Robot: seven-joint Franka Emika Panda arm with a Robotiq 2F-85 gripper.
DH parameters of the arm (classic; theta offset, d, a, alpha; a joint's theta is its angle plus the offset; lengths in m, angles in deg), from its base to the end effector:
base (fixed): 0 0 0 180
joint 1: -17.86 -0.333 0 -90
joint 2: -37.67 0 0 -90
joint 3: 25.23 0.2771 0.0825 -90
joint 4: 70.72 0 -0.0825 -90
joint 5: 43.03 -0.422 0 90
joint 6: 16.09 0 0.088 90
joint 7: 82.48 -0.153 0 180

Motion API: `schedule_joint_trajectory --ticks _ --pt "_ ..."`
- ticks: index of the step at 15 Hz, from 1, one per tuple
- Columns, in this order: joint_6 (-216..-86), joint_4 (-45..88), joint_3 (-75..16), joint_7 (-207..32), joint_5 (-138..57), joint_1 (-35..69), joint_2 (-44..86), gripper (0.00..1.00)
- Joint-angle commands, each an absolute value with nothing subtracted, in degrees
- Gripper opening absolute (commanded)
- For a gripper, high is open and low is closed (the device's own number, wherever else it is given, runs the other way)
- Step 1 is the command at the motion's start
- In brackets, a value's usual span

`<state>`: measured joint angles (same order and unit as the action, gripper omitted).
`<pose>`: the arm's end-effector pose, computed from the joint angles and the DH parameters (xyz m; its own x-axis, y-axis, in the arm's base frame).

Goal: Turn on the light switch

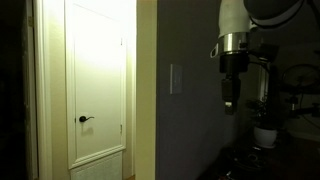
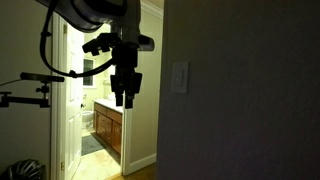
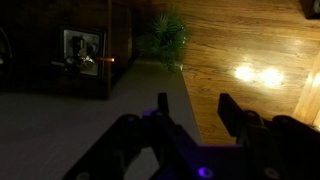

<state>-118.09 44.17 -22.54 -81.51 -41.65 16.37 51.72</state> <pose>0.5326 0.0366 0.4722 0.9954 0.0936 0.0193 0.0928 -0.9951 0.0354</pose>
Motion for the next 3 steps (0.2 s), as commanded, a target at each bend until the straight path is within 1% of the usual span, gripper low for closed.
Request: schedule_joint_trajectory --ticks 1,3 --pt "-117.94 44.02 -22.73 -81.57 -41.60 16.14 51.67 0.56" --pt "-117.94 44.02 -22.73 -81.57 -41.60 16.14 51.67 0.56"
